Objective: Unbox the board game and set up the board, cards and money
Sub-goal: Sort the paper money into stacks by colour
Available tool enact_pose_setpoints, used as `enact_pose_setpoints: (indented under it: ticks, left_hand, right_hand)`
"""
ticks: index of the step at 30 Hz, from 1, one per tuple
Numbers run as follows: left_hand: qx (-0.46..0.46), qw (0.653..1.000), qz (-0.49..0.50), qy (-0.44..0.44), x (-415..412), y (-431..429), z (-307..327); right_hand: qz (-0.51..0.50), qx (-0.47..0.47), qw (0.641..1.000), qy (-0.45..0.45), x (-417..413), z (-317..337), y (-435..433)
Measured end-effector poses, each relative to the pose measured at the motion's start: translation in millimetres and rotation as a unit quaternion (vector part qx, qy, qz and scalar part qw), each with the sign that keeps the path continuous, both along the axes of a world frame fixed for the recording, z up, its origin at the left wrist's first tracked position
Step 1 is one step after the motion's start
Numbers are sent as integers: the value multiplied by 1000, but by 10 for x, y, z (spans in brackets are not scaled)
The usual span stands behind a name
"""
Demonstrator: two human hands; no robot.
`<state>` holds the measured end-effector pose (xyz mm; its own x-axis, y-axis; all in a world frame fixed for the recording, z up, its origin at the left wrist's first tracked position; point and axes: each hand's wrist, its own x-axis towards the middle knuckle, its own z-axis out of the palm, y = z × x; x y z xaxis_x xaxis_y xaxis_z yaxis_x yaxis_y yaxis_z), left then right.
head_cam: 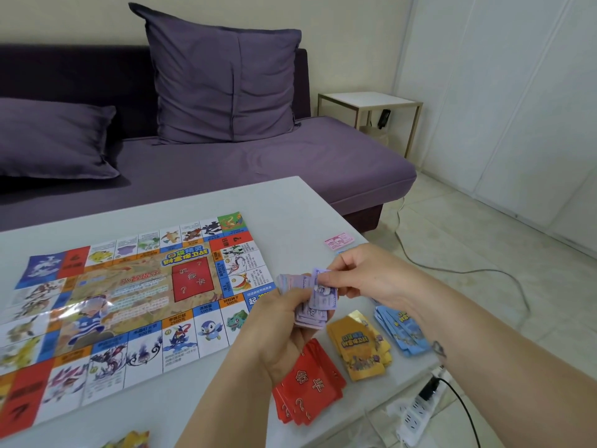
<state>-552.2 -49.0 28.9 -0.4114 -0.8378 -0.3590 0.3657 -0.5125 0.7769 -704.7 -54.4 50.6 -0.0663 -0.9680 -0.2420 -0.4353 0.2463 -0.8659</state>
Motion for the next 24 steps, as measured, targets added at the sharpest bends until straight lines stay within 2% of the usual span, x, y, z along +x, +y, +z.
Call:
enact_pose_setpoints:
  ticks: [7, 11, 13, 17, 24]
  left_hand:
    - [-65, 993, 6, -98, 39, -38, -51]
    - [-78, 987, 19, -139, 26, -59, -123]
    - [-65, 989, 32, -127, 16, -52, -116]
    - [20, 998, 57, -32, 16, -48, -70]
    - [27, 994, 98, -24, 38, -86, -107]
  right_hand:
    - [5, 45, 993, -106, -18, -24, 50]
    - [19, 52, 992, -113, 11, -28, 74]
    - [8, 41, 994, -98, 16, -51, 65]
    - [-19, 20, 997, -71, -14, -100, 33]
    - [-60, -12, 997, -42, -120, -107, 36]
